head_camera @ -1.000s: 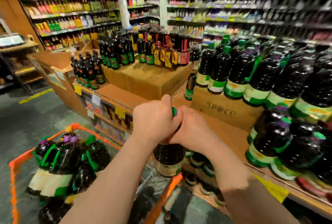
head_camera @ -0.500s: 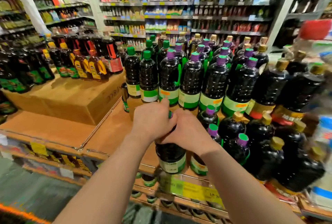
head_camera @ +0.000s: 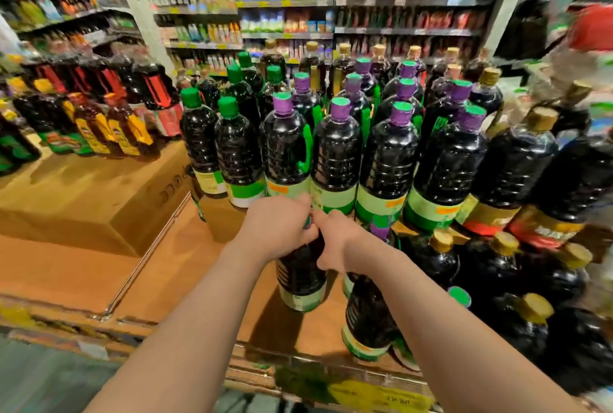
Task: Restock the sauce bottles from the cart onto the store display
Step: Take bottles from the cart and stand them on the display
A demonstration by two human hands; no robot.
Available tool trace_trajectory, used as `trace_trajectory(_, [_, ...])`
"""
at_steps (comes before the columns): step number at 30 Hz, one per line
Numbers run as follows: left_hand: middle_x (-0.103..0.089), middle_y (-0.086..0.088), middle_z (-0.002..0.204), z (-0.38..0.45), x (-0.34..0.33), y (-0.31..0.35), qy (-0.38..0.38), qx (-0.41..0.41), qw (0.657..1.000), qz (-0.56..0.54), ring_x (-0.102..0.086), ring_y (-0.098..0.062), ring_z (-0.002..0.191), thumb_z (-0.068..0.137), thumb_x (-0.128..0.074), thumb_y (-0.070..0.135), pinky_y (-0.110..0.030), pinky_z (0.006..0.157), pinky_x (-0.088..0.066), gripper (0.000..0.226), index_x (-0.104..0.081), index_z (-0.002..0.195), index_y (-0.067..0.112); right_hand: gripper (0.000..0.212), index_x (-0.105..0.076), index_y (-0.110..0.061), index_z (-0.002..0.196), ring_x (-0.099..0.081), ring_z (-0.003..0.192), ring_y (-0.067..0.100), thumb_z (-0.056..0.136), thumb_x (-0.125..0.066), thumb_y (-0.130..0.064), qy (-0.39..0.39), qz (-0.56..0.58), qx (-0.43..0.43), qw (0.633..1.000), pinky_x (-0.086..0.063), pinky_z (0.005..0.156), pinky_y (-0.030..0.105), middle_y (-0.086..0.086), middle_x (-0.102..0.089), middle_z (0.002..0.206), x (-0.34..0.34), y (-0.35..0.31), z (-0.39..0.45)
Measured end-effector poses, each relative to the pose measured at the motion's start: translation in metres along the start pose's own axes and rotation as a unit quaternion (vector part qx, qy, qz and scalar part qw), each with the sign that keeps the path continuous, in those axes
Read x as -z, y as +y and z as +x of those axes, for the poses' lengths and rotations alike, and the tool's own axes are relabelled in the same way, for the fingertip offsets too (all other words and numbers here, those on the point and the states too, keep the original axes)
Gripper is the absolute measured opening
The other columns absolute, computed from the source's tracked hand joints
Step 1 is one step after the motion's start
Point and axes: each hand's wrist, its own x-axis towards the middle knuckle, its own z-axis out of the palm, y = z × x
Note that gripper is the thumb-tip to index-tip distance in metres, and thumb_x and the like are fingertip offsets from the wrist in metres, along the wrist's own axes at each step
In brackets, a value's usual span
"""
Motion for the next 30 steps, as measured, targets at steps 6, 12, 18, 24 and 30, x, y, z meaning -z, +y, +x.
trace_trajectory(6, [-0.038, 0.006, 0.061, 0.029, -0.025, -0.022, -0.036, -0.093, 0.995, 0.011, -0.047, -0.02, 0.058, 0.095, -0.043, 0.047, -0.033, 0.05, -0.047, 0.032, -0.041, 0.104, 0.017, 0.052, -0.038, -0.01, 0.141, -0.052, 0.105, 0.033, 0.09, -0.042, -0.002, 0.042, -0.06, 0.022, 0.997, -0.037, 0.079, 0.031, 0.018, -0.057, 0.116, 0.0, 0.011, 0.029])
trace_trajectory(12, [-0.042, 0.005, 0.061, 0.052, -0.045, -0.027, -0.074, -0.162, 0.984, 0.017, -0.051, -0.021, 0.057, 0.097, -0.041, 0.047, -0.035, 0.048, -0.049, 0.041, -0.039, 0.118, 0.012, 0.023, -0.056, -0.008, 0.109, -0.045, 0.079, 0.023, 0.089, -0.045, -0.004, 0.047, -0.068, -0.009, 0.997, -0.035, 0.067, 0.031, 0.012, -0.06, 0.101, -0.007, 0.024, 0.051])
trace_trajectory(18, [-0.044, 0.003, 0.072, 0.069, -0.056, -0.017, -0.104, -0.218, 0.97, -0.009, -0.057, -0.026, 0.069, 0.098, -0.046, 0.041, -0.036, 0.054, -0.048, 0.047, -0.038, 0.133, 0.01, 0.019, -0.061, -0.009, 0.098, -0.058, 0.094, 0.031, 0.082, -0.051, -0.006, 0.07, -0.048, -0.052, 0.995, -0.049, 0.08, 0.037, 0.012, -0.062, 0.099, -0.009, 0.048, 0.063])
trace_trajectory(24, [-0.041, 0.001, 0.07, 0.082, -0.064, -0.012, -0.121, -0.227, 0.966, -0.004, -0.045, -0.025, 0.065, 0.099, -0.044, 0.037, -0.033, 0.051, -0.036, 0.054, -0.031, 0.144, 0.009, 0.019, -0.063, -0.009, 0.099, -0.058, 0.09, 0.029, 0.084, -0.052, -0.007, 0.068, -0.058, -0.059, 0.994, -0.046, 0.075, 0.035, 0.01, -0.062, 0.096, -0.011, 0.057, 0.068])
trace_trajectory(30, [-0.06, -0.01, 0.103, 0.08, -0.056, -0.013, -0.158, -0.242, 0.957, -0.013, -0.058, -0.032, 0.088, 0.1, -0.046, 0.036, -0.035, 0.058, -0.035, 0.044, -0.038, 0.134, 0.01, 0.011, -0.059, -0.008, 0.094, -0.053, 0.081, 0.026, 0.085, -0.052, -0.007, 0.04, -0.076, -0.055, 0.995, -0.044, 0.069, 0.033, 0.008, -0.06, 0.09, -0.014, 0.059, 0.072])
